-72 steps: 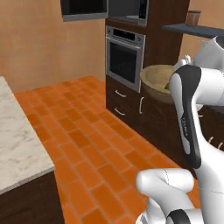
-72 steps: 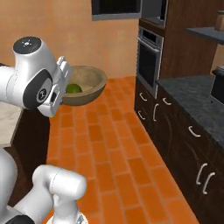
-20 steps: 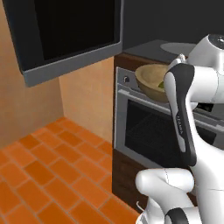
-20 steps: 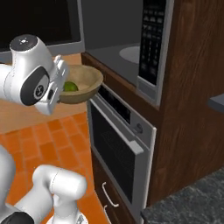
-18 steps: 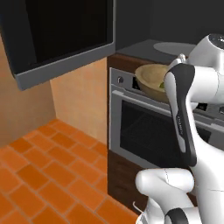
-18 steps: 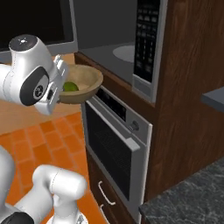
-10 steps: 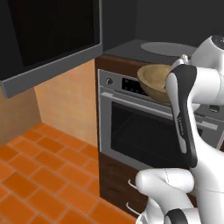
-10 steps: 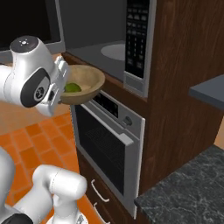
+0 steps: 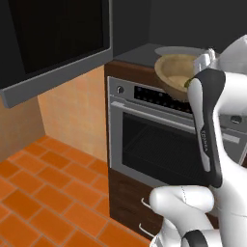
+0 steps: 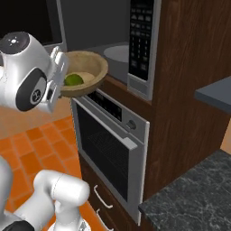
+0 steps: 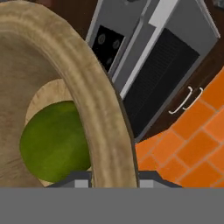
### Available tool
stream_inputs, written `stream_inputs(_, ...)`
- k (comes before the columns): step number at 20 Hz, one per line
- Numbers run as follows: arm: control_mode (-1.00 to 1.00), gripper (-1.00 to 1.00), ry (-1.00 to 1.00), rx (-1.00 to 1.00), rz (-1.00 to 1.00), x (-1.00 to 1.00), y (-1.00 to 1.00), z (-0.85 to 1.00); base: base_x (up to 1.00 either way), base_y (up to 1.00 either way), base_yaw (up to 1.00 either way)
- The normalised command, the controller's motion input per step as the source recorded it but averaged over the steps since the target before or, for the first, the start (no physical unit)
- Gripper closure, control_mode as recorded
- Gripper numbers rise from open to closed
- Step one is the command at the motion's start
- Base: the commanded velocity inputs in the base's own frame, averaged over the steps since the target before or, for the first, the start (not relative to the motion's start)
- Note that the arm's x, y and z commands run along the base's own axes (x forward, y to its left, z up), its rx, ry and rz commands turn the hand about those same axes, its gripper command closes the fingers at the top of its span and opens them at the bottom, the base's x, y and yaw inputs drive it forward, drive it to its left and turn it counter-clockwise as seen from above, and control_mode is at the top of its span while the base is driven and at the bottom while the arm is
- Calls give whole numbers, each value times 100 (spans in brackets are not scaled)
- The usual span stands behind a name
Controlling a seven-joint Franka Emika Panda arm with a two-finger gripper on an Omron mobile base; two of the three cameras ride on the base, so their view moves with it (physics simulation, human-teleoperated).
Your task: Pick the lime from the sink and place it in the bowl. Then pick the bowl and place it in the microwave. Then close the microwave door and press the start button.
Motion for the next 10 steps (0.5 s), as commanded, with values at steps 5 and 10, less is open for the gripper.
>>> stream_inputs(5,-100,100,-14,0,-7,76,-4,34,0,0,0)
stream_inputs(10,-100,100,-5,0,-16,85,-7,54,0,0,0)
